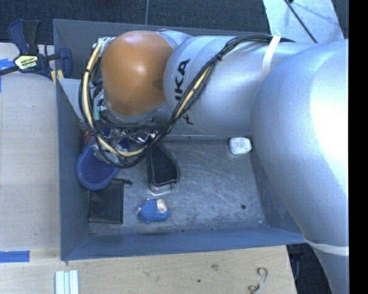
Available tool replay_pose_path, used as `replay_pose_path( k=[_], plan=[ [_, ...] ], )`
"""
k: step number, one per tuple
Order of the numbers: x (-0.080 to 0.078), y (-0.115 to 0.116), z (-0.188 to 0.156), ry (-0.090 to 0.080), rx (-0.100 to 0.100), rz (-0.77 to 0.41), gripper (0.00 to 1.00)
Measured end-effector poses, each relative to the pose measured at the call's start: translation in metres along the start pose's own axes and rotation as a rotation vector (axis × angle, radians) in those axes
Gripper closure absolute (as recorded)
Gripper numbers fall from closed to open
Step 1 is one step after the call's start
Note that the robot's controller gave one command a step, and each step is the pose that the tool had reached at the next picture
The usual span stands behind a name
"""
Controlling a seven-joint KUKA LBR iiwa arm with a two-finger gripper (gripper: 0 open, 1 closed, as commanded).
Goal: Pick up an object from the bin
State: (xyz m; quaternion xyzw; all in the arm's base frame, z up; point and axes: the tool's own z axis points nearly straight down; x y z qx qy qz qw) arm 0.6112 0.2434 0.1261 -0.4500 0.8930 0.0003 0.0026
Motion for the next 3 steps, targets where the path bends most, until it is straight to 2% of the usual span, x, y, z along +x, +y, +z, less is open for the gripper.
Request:
replay_pose_path(
  k=[1,2,3],
  plan=[
    [0.091,0.012,0.007,0.008,-0.002,0.126,1.00],
    [0.089,0.012,0.006,0.003,-0.001,0.123,0.00],
    [0.064,0.005,0.055,-0.003,-0.001,0.231,0.00]
  ],
)
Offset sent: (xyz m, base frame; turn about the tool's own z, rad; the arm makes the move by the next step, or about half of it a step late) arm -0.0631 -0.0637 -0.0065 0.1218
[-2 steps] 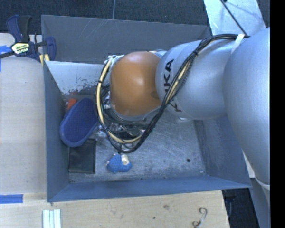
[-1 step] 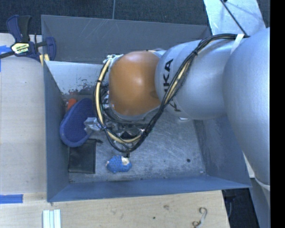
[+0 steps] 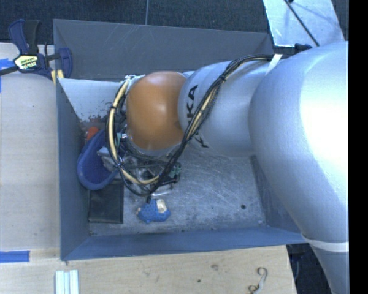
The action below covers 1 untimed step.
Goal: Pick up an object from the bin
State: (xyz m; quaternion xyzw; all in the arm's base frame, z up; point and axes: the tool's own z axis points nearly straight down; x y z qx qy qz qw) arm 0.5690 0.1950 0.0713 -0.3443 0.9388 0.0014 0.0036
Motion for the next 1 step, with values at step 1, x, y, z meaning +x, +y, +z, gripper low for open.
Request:
replay_pose_path(
  k=[1],
  plan=[
    [-0.0006,-0.0013,-0.0018,-0.003,0.003,0.000,1.00]
  ],
)
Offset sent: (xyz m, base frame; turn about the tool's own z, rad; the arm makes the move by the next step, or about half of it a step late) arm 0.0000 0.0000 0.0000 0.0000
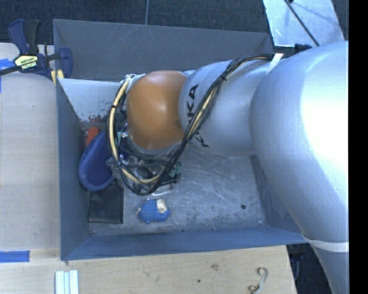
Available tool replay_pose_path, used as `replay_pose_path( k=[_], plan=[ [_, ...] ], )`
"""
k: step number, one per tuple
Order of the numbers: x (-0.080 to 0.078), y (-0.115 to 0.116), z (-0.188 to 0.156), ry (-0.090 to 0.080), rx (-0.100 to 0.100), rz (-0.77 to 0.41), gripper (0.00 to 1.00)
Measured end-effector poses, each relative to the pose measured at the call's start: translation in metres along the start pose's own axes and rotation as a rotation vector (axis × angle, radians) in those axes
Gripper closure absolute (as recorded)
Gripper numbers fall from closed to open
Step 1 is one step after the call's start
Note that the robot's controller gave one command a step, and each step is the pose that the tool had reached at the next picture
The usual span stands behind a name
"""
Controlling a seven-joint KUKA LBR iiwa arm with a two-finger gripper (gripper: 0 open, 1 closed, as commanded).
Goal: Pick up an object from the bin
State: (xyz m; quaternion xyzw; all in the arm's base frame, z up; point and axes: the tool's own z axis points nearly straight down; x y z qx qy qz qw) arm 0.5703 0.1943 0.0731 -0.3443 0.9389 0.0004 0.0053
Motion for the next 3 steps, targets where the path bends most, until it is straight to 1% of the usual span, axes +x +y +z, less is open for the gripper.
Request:
replay_pose_path(
  k=[1,2,3],
  plan=[
    [0.003,0.001,0.003,0.008,-0.002,0.000,0.00],
    [0.002,0.000,0.002,0.006,-0.002,0.000,1.00],
    [-0.005,-0.015,-0.151,-0.002,0.002,0.028,1.00]
  ],
)
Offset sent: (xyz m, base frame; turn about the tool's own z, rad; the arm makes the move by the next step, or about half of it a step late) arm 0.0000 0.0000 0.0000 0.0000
